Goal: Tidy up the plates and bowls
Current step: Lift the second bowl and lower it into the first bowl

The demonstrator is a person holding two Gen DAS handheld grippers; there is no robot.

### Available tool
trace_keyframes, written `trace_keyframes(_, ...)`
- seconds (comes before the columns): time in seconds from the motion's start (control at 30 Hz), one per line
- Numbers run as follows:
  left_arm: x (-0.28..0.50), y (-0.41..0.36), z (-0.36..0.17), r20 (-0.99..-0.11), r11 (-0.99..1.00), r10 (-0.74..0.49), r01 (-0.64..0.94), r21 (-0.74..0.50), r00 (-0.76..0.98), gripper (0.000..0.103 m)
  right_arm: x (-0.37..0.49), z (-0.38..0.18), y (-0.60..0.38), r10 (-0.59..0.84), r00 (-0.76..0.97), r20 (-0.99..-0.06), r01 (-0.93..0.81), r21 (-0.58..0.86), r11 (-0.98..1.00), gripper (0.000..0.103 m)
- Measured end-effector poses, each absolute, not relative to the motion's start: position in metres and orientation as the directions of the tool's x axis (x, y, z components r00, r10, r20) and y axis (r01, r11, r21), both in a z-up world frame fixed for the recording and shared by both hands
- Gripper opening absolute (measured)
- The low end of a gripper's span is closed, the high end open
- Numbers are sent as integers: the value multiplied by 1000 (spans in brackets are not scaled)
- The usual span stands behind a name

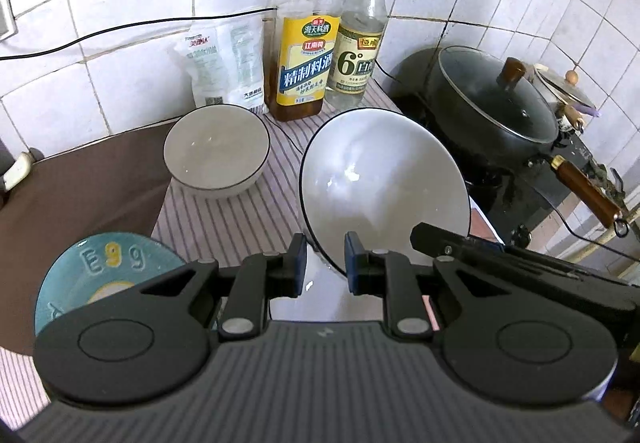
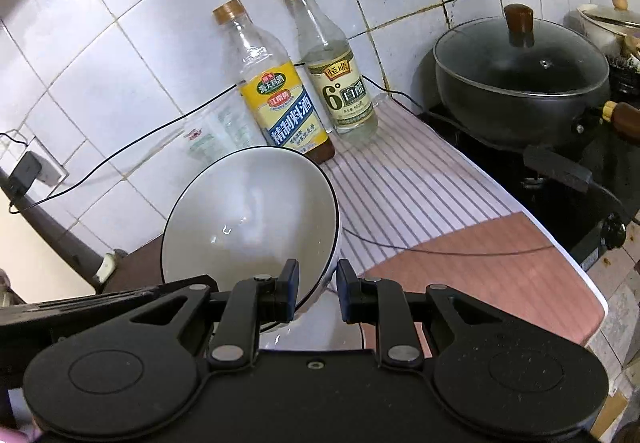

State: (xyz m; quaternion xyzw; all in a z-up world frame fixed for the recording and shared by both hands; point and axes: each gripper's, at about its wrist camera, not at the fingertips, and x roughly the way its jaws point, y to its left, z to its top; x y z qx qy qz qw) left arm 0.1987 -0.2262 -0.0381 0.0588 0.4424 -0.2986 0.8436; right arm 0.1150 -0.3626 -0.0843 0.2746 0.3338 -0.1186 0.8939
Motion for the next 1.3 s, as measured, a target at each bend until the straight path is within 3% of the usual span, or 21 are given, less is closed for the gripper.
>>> trace_keyframes(0.43, 171, -204, -57, -799, 839, -428, 514, -178, 422, 18, 92, -92, -340, -11, 722, -691, 343, 344, 874, 24)
trace_keyframes(0.93, 166, -219, -93, -858, 867, -310, 493, -78, 409, 17, 102, -123, -331, -10, 675, -738, 329, 289, 899, 24)
trace_keyframes(1.3, 181, -220, -106, -900, 889, -290, 439, -128, 324, 18, 112, -129, -331, -12, 657, -753, 305, 252, 918, 24)
